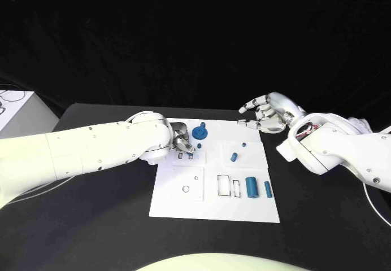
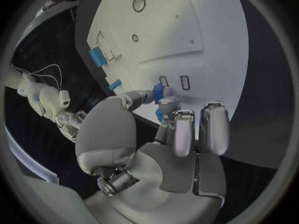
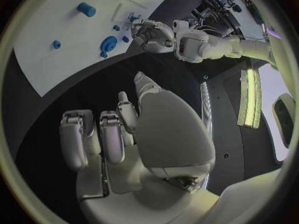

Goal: Assemble the parts on the task board

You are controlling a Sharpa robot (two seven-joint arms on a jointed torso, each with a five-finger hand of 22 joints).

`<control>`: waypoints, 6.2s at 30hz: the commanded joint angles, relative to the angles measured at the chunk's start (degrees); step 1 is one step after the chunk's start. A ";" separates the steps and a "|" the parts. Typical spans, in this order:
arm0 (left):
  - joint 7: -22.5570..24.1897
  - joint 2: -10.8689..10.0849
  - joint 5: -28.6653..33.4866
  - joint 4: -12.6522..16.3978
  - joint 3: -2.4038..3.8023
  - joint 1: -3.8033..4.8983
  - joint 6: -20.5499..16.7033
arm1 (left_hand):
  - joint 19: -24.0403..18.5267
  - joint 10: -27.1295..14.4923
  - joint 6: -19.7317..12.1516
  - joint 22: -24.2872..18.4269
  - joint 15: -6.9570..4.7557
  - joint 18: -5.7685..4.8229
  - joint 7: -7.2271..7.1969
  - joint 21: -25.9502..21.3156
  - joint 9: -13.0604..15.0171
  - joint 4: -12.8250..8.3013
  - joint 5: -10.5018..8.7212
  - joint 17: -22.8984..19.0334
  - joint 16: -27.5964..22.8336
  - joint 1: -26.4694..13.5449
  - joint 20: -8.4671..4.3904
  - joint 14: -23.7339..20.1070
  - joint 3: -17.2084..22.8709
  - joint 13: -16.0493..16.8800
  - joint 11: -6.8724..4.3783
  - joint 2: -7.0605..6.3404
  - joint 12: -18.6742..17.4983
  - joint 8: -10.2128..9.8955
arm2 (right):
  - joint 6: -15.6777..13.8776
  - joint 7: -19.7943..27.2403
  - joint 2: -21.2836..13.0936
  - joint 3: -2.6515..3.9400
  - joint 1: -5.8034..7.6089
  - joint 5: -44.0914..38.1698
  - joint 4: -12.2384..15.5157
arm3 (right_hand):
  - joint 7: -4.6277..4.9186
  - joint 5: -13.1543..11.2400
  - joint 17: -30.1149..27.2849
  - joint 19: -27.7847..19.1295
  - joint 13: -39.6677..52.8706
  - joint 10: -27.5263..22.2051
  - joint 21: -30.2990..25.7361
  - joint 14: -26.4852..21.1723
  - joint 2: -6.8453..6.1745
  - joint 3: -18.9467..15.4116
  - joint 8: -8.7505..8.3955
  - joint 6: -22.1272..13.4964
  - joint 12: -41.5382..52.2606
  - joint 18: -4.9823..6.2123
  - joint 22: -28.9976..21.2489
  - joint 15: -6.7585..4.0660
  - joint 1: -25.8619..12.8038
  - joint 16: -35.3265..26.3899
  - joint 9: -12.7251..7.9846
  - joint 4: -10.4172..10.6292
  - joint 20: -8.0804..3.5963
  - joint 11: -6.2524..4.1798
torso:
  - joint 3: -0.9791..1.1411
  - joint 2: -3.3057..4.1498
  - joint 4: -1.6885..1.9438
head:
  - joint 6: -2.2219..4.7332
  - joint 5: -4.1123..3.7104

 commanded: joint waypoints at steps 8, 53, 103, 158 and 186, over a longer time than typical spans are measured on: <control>0.32 0.12 -0.91 -0.24 -0.03 -0.46 -1.00 | 0.41 0.44 1.49 1.01 -0.31 -0.76 -1.04 0.33 0.10 -11.15 0.33 13.08 0.21 0.48 -0.13 5.33 10.91 0.01 0.01 0.28 0.35 0.39 | 0.60 0.28 -0.11 0.03 0.00 -0.07 0.07 | -0.04 0.38 14.70 4.30 0.37 -0.47 -0.39 5.94 0.25 0.16 0.24 -0.54 -0.28 0.13 12.51 0.33 -0.65 -0.02 -0.12 0.16 0.20 0.00 | -0.09 0.17 0.00 | -0.27 -0.04; -0.86 -0.38 -0.86 0.09 -0.36 -1.23 2.53 | 0.45 0.46 1.60 1.04 -0.37 -0.77 -1.09 0.36 0.14 -11.10 0.38 13.02 0.18 0.44 -0.20 5.31 11.06 -0.21 -0.03 0.25 0.20 0.33 | 0.86 0.00 -0.20 0.03 0.00 -0.04 0.06 | -0.05 0.51 14.74 4.34 0.27 -0.56 -0.32 5.96 0.32 0.22 0.29 -0.58 -0.37 0.11 12.57 0.33 -0.82 0.00 -0.15 0.16 0.20 0.00 | -0.11 0.14 -0.06 | -1.03 -0.01; -1.39 1.99 2.32 -2.01 -0.34 -1.10 5.64 | 0.88 3.28 3.31 1.48 -1.19 -0.91 -2.68 0.06 1.71 -5.28 -1.70 14.02 0.67 -3.36 -0.96 5.62 1.60 2.31 -1.15 2.48 1.75 0.60 | 0.82 0.03 0.24 0.03 -0.02 0.00 -0.13 | -0.06 0.72 14.68 4.32 0.13 -0.63 -0.39 5.94 0.36 0.42 0.41 -0.66 -0.46 0.12 12.52 0.31 -0.98 -0.04 -0.23 0.04 0.19 -0.02 | 0.01 0.10 -0.03 | -1.79 -0.14; -1.68 0.70 1.88 -2.17 0.60 -1.17 4.83 | 1.14 2.90 5.31 1.69 -1.20 -0.93 -2.78 -0.43 1.96 8.87 -15.94 14.23 0.76 -2.39 -1.01 5.69 -22.02 2.93 -1.14 0.84 1.95 -1.95 | 0.68 0.35 0.13 0.02 -0.17 0.24 -0.43 | -0.02 0.71 14.56 4.23 -0.10 -0.86 -0.59 5.90 0.31 0.47 0.40 -0.88 -0.67 0.17 12.39 0.32 -1.26 -0.11 -0.32 0.10 0.19 0.01 | -0.18 -0.01 0.06 | -1.03 -0.71; -1.68 -1.97 7.09 -5.72 8.34 1.90 10.35 | -4.99 -8.95 -2.99 -6.58 2.26 0.90 1.46 -5.17 -0.77 8.81 -22.38 14.30 0.79 4.70 1.86 5.61 -28.25 -10.52 2.73 5.10 -6.48 -7.23 | 0.65 1.22 0.40 0.02 -0.41 1.29 -1.70 | 0.05 0.73 13.93 3.86 -1.95 -2.88 -1.36 5.70 0.30 0.40 0.40 -1.22 -2.55 0.37 11.85 0.37 -1.99 -0.50 -0.45 0.21 0.22 0.08 | -0.04 0.18 -0.12 | 0.96 -0.58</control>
